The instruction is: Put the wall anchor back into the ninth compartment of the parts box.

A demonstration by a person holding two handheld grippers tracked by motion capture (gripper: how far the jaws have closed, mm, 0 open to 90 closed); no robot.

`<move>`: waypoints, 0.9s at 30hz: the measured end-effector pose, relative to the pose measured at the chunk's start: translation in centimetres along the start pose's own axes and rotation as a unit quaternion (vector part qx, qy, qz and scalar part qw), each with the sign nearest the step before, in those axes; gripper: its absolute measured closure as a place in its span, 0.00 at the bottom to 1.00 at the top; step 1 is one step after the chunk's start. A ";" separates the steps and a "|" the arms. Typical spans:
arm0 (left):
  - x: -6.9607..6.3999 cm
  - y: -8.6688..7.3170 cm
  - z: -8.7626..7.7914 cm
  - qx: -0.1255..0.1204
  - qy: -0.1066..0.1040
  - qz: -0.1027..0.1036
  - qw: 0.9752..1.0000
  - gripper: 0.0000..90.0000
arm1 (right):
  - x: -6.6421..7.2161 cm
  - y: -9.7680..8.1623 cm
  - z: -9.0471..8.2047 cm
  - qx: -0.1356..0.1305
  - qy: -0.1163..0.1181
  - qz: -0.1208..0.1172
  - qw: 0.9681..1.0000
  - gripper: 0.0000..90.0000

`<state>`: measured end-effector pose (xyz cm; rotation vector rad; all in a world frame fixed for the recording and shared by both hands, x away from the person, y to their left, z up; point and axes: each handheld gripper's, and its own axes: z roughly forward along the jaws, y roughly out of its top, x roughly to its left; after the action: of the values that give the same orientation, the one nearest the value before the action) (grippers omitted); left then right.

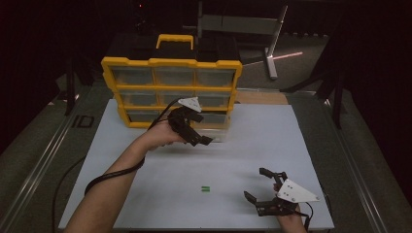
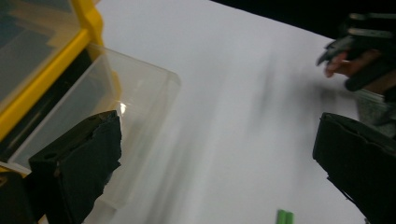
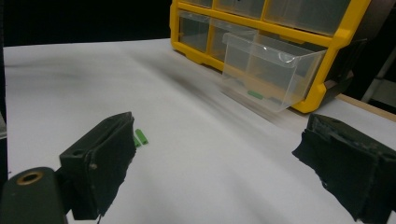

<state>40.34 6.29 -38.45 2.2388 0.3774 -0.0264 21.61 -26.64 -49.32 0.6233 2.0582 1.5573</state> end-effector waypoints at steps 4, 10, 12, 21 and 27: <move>-0.9 -0.6 -0.4 -0.003 -0.007 0.005 1.000 0.02 | 0.0 0.0 0.0 0.000 0.000 0.001 1.000 0.11; -2.3 -1.6 -1.0 -0.012 -0.018 0.009 1.000 0.02 | 0.0 0.0 0.1 -0.001 0.001 0.003 1.000 0.11; -2.8 -1.9 -1.1 -0.007 -0.018 0.014 1.000 0.02 | 0.0 -0.1 0.1 0.001 0.001 0.003 1.000 0.11; -4.8 -3.3 -1.6 -0.005 -0.029 0.026 0.999 0.02 | 0.1 0.0 0.2 0.002 0.000 0.000 1.000 0.11; -6.0 -4.2 -1.0 -0.005 -0.035 0.028 0.999 0.02 | 0.1 0.0 0.2 0.003 0.001 0.002 1.000 0.11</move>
<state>33.33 8.04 -40.07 2.2317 0.2758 -0.0726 21.64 -26.43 -49.37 0.6299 2.0647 1.5548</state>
